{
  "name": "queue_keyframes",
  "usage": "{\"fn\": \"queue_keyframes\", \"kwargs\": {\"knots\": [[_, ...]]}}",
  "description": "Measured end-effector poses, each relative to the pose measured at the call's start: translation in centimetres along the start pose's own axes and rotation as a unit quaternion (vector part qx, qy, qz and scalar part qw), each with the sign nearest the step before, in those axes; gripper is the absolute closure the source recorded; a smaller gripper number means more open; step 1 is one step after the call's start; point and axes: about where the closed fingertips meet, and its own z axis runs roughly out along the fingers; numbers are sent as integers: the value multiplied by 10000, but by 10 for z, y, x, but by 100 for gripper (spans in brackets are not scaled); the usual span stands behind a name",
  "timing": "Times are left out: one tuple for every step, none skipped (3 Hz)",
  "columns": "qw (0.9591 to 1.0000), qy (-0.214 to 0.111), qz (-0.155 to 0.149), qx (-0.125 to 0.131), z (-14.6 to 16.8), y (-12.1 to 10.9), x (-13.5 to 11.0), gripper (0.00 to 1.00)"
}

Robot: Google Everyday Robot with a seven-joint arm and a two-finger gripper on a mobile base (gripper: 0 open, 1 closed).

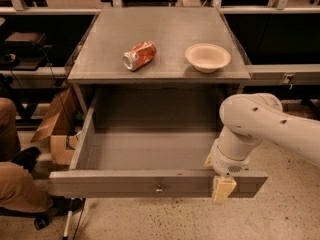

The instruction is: Open top drawer

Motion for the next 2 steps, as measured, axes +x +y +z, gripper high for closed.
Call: {"fn": "queue_keyframes", "kwargs": {"knots": [[10000,8,1,-25,1,6,4,67],[10000,13,1,-35,1,9,6,92]]}}
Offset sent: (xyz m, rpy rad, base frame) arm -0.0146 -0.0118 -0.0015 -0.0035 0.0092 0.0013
